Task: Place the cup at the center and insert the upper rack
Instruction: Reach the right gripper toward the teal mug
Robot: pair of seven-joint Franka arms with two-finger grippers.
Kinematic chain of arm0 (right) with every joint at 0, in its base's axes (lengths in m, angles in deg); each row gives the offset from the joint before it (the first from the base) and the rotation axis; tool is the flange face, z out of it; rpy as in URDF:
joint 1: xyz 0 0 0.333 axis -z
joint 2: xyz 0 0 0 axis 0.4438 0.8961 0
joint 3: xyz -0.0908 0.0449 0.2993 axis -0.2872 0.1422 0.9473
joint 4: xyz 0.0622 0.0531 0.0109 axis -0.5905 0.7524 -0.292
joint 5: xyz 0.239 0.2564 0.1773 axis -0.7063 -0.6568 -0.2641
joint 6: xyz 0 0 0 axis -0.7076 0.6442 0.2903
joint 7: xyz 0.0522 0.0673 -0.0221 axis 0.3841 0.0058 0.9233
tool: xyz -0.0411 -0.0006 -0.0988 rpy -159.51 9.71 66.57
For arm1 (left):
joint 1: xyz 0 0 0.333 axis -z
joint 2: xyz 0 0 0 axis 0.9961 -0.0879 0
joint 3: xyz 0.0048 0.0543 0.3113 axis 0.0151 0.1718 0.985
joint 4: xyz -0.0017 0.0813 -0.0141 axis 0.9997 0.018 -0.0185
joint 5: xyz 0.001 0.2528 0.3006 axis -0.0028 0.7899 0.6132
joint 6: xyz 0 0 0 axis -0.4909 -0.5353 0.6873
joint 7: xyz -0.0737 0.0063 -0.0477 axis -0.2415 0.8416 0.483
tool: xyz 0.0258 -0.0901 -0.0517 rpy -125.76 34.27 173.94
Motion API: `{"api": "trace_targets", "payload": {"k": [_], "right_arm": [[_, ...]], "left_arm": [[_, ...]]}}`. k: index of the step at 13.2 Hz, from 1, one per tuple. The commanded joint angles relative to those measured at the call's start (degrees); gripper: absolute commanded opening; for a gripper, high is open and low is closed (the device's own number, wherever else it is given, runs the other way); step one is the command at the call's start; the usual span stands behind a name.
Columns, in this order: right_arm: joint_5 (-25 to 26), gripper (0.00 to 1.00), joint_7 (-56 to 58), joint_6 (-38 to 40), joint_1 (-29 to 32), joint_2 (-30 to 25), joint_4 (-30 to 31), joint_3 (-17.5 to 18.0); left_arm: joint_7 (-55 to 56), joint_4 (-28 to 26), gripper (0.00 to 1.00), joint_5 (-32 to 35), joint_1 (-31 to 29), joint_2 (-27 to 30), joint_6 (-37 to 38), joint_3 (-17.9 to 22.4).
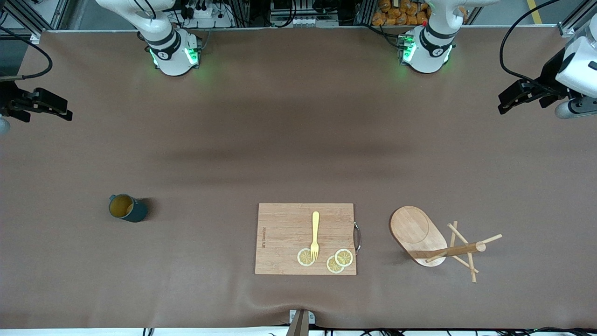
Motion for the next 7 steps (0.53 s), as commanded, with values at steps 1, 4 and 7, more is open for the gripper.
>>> {"api": "trace_targets", "payload": {"k": [1, 4, 7], "right_arm": [[0.2, 1.00, -0.5, 0.9, -0.1, 0.4, -1.2, -0.1], [0.2, 1.00, -0.4, 0.9, -0.1, 0.4, -1.2, -0.1], [0.2, 1.00, -0.3, 0.6, -0.2, 0.7, -1.2, -0.1]], "left_arm": [[0.0, -0.9, 1.00, 0.7, 0.4, 1.7, 0.5, 0.2], [0.2, 0.1, 1.00, 0.8, 1.1, 1.5, 0.9, 0.1], [-0.6, 2.6, 1.00, 0.8, 0.7, -0.1, 2.8, 0.4]]}}
